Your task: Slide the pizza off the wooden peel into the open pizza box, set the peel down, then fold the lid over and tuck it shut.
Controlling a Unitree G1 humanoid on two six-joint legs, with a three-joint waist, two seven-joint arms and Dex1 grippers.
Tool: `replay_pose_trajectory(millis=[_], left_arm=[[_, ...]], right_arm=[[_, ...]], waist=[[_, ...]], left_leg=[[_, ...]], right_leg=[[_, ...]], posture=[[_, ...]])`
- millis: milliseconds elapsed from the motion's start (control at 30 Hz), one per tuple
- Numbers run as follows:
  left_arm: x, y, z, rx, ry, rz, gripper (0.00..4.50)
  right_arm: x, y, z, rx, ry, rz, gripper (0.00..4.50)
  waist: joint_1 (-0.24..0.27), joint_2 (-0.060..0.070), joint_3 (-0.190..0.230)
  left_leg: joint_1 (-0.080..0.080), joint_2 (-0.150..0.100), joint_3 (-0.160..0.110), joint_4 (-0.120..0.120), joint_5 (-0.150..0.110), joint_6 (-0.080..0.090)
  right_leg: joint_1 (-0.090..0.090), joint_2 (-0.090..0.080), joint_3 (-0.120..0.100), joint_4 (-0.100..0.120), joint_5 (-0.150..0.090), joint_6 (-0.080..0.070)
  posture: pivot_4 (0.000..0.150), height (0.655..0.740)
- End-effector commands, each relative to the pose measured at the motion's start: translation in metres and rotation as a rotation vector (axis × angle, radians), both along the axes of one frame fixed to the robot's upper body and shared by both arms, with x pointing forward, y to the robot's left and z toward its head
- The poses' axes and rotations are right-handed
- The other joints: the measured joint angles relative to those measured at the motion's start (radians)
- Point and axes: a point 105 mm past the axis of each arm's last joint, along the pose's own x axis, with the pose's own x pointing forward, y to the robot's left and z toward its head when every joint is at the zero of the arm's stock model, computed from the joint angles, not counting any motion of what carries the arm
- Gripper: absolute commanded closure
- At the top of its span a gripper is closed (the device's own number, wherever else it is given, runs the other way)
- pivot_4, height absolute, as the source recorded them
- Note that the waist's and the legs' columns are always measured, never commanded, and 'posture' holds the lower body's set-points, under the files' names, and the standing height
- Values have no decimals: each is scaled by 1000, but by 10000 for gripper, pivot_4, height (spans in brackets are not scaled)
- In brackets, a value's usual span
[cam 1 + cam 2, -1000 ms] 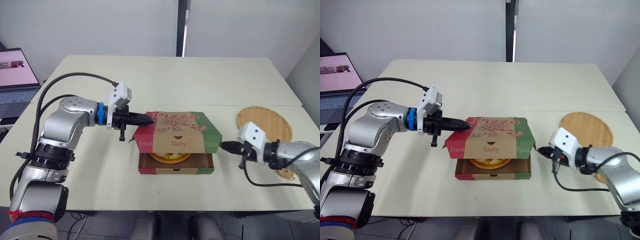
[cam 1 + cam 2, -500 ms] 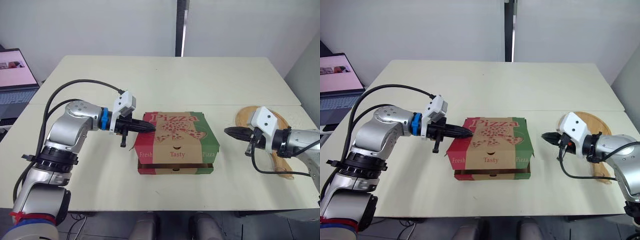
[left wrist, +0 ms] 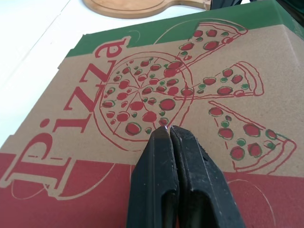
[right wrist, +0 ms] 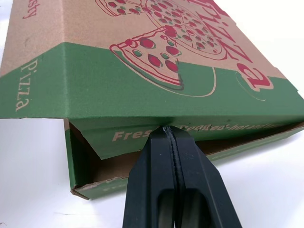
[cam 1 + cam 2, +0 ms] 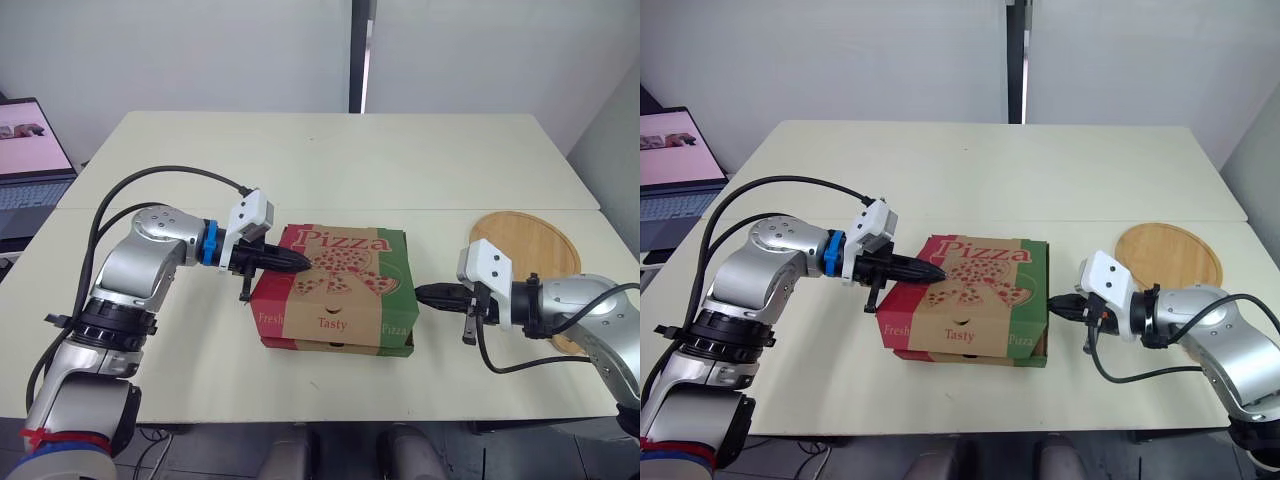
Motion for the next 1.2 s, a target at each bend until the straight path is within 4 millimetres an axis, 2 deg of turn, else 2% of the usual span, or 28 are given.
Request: replay_pose_trajectory(millis=[33,200,300,500,600,700,1000,1200], left_arm=[[-4,-4,3,9,-33,-37,44549],[-3,-3,1,7,-35,-35,44549],[-3,-4,1,2,-34,-33,44549],[-1,-4,4,-11,-39,-27,44549],[-1,-3,5,-13,-41,-26,44549],[-1,-3,5,-12,-42,-24,44549],[-1,-4,4,-10,-41,-24,44549],[-2,-4,-2,17,-41,-31,44549]], right_arm=[[-3,1,7,0,-39,20,45000],[-6,7,-2,-10,-31,23,45000],[1,0,-13,-60,-50,-35,45000],[-6,-10,-19,-85,-15,-27,45000],[-9,-6,-17,-44,-6,-12,45000],[-14,6,-9,45,6,14,45000],[-24,20,-9,141,80,41,45000],[-21,9,-29,0,62,-5,45000]], waist=[[0,0,0],[0,0,0],[0,0,0],[2,0,0],[1,0,0],[0,0,0],[1,0,0],[1,0,0]], left_leg=[[0,0,0,0,0,0],[0,0,0,0,0,0],[0,0,0,0,0,0],[0,0,0,0,0,0],[0,0,0,0,0,0],[0,0,0,0,0,0],[0,0,0,1,0,0],[0,0,0,1,0,0]], right_leg=[[0,0,0,0,0,0],[0,0,0,0,0,0],[0,0,0,0,0,0],[0,0,0,0,0,0],[0,0,0,0,0,0],[0,0,0,0,0,0],[0,0,0,0,0,0],[0,0,0,0,0,0]], posture=[[1500,7281],[1500,7281],[1500,7281],[1500,7281],[1500,7281],[1500,7281],[1500,7281],[1500,7281]])
